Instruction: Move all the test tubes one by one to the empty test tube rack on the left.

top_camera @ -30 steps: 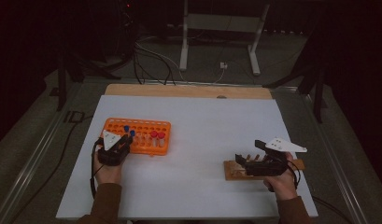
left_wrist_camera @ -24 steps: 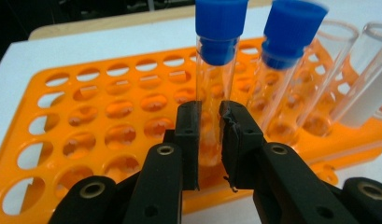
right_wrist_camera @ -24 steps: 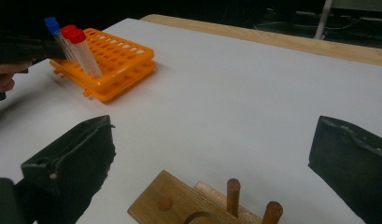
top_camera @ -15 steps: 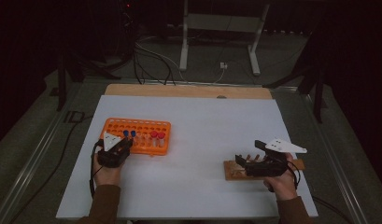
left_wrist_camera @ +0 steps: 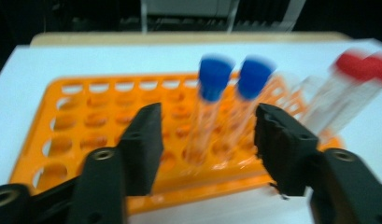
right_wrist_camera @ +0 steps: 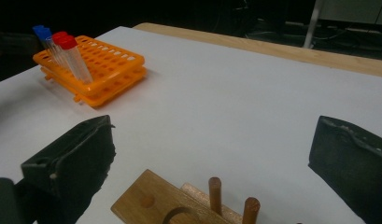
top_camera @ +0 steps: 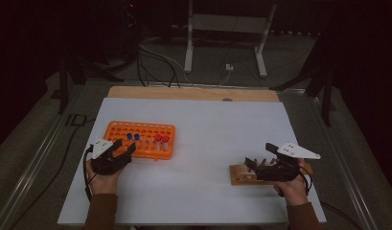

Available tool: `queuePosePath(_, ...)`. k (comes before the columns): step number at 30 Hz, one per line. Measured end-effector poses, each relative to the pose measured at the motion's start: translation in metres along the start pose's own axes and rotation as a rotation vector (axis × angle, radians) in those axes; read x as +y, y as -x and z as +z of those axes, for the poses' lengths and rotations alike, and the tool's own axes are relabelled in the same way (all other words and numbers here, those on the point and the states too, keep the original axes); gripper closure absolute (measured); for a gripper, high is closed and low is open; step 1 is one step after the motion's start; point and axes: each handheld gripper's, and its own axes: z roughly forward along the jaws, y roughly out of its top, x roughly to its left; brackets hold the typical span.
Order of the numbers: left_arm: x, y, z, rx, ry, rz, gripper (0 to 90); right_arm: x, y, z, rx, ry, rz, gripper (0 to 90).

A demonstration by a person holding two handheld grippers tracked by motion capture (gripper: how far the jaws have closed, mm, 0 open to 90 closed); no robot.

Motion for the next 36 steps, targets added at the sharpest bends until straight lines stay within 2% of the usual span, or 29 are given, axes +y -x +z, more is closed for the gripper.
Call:
queuePosePath(5, 0.007, 0.005, -0.022, -0.052, 0.073, 0.017, 27.7, -0.002, 0.003, -0.002, -0.017, 0.026, -0.001, 0.2)
queuePosePath(8, 0.01, 0.007, -0.032, -0.068, 0.103, 0.029, 22.5, -0.004, 0.004, -0.003, -0.028, 0.039, -0.004, 0.2)
queuePosePath(9, 0.01, 0.007, -0.035, -0.07, 0.105, 0.034, 18.7, -0.005, 0.005, -0.003, -0.033, 0.043, -0.004, 0.2)
queuePosePath(12, 0.007, 0.009, -0.041, -0.081, 0.109, 0.038, 14.9, -0.006, 0.007, -0.004, -0.044, 0.057, -0.009, 0.2)
queuePosePath(16, 0.004, 0.009, -0.046, -0.085, 0.111, 0.021, 4.7, -0.008, 0.009, -0.004, -0.065, 0.067, -0.022, 0.2)
queuePosePath(18, 0.001, 0.011, -0.047, -0.085, 0.105, 0.028, 1.4, -0.009, 0.01, -0.004, -0.075, 0.069, -0.021, 0.2)
queuePosePath(22, -0.003, 0.015, -0.047, -0.085, 0.093, 0.053, 0.4, -0.011, 0.015, -0.004, -0.093, 0.079, -0.015, 0.2)
queuePosePath(25, -0.004, 0.013, -0.046, -0.066, 0.089, 0.061, 0.4, -0.011, 0.017, -0.004, -0.102, 0.092, -0.022, 0.2)
queuePosePath(36, -0.008, 0.013, -0.041, -0.048, 0.074, 0.049, 0.4, -0.016, 0.023, -0.002, -0.118, 0.08, -0.013, 0.2)
